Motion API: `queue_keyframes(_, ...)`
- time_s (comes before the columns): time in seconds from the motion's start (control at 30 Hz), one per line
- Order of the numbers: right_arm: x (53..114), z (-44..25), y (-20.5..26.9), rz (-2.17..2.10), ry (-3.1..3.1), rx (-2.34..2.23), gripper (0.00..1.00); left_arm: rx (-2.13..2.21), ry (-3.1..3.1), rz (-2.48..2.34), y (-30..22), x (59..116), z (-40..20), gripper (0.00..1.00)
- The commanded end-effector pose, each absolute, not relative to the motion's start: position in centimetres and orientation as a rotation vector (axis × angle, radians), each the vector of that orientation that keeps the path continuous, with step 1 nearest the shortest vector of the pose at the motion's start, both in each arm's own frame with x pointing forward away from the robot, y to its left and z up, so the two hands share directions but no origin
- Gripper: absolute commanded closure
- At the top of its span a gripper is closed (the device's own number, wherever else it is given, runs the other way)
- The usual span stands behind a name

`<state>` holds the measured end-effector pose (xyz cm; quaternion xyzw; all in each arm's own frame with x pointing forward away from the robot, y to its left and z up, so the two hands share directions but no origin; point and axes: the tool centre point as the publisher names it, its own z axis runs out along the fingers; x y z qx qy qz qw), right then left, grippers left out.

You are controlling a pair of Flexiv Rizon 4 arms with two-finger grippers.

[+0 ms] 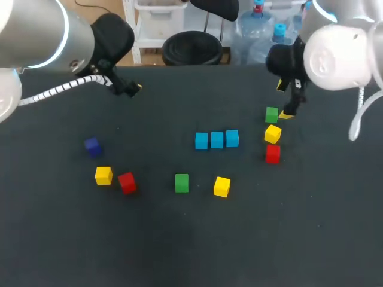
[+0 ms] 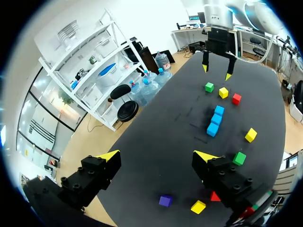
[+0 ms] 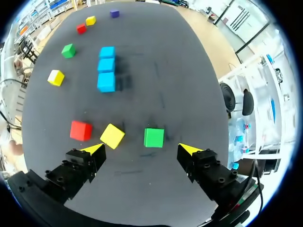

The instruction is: Place the blue cubes, place green cubes on the blue cubes, place the yellow cubes on the green cubes, then place the red cubes on the yellow cubes, and place purple cube on the red cubes.

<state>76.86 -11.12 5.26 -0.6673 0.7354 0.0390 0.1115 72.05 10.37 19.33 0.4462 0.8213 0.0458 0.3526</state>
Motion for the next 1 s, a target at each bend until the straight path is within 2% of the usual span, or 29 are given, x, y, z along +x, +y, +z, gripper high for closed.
queue_keyframes(0.03, 78.4, 4.1, -10.4, 0.163, 2.193, -1.946, 0.0, 1.152, 2.126, 0.123, 10.3, 72.0, 19.3, 0.0)
queue_keyframes(0.1, 78.5, 3.7, -10.3, 0.165, 2.195, -1.95, 0.02, 1.152, 2.126, 0.123, 10.3, 72.0, 19.3, 0.0)
queue_keyframes(0.17, 78.7, 3.5, -10.3, 0.173, 2.201, -1.943, 0.16, 1.152, 2.126, 0.123, 10.3, 72.0, 19.3, 0.0)
queue_keyframes(0.23, 78.7, 3.3, -10.2, 0.169, 2.197, -1.958, 0.36, 1.152, 2.126, 0.123, 10.3, 72.0, 19.3, 0.0)
queue_keyframes(0.27, 78.7, 3.1, -10.3, 0.167, 2.197, -1.961, 0.41, 1.152, 2.126, 0.123, 10.3, 72.0, 19.3, 0.0)
queue_keyframes(0.33, 78.9, 2.8, -10.3, 0.163, 2.196, -1.981, 0.38, 1.152, 2.126, 0.123, 10.3, 72.0, 19.3, 0.0)
queue_keyframes(0.43, 79.1, 2.5, -10.4, 0.159, 2.203, -1.983, 0.49, 1.152, 2.126, 0.123, 10.3, 72.0, 19.3, 0.0)
queue_keyframes(0.47, 79.2, 2.4, -10.4, 0.16, 2.211, -1.985, 0.45, 1.152, 2.126, 0.123, 10.3, 72.0, 19.3, 0.0)
queue_keyframes(0.5, 79.2, 2.3, -10.5, 0.162, 2.219, -1.985, 0.38, 1.152, 2.126, 0.123, 10.3, 72.0, 19.3, 0.0)
queue_keyframes(0.57, 79.3, 2.0, -10.5, 0.175, 2.239, -1.983, 0.1, 1.152, 2.126, 0.123, 10.3, 72.0, 19.3, 0.0)
queue_keyframes(0.6, 79.3, 1.9, -10.5, 0.175, 2.238, -1.988, 0.05, 1.152, 2.126, 0.123, 10.3, 72.0, 19.3, 0.0)
queue_keyframes(0.7, 79.3, 1.5, -10.5, 0.179, 2.243, -1.991, 0.0, 1.152, 2.126, 0.123, 10.3, 72.0, 19.3, 0.0)
queue_keyframes(0.8, 79.5, 1.3, -10.5, 0.179, 2.244, -1.992, 0.06, 1.152, 2.126, 0.123, 10.3, 72.0, 19.3, 0.0)
queue_keyframes(0.87, 79.5, 1.1, -10.5, 0.181, 2.245, -1.993, 0.19, 1.152, 2.126, 0.123, 10.3, 72.0, 19.3, 0.0)
queue_keyframes(1.0, 79.6, 0.7, -10.4, 0.19, 2.255, -2.0, 0.34, 1.152, 2.126, 0.123, 10.3, 72.0, 19.3, 0.0)
